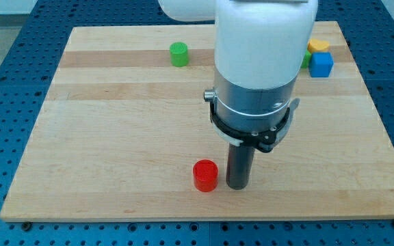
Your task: Push the red circle to the right side slightly
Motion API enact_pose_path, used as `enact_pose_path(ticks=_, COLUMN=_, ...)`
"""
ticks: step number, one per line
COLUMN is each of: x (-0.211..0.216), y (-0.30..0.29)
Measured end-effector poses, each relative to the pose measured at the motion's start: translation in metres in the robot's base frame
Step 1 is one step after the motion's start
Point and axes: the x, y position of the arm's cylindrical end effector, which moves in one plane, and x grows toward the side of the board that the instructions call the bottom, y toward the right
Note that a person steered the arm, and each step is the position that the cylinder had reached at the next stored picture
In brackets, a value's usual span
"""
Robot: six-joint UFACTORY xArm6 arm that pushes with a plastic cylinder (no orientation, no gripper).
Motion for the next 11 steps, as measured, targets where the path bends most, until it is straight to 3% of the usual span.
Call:
enact_pose_path(ticks=8, x=0.001, y=-0.011)
enact_pose_path(ticks=9, x=-0.007, y=0.026)
enact_pose_path(ticks=10, x=-0.024, y=0.023)
enact_pose_path(ticks=11, x=-0.082, y=-0.002)
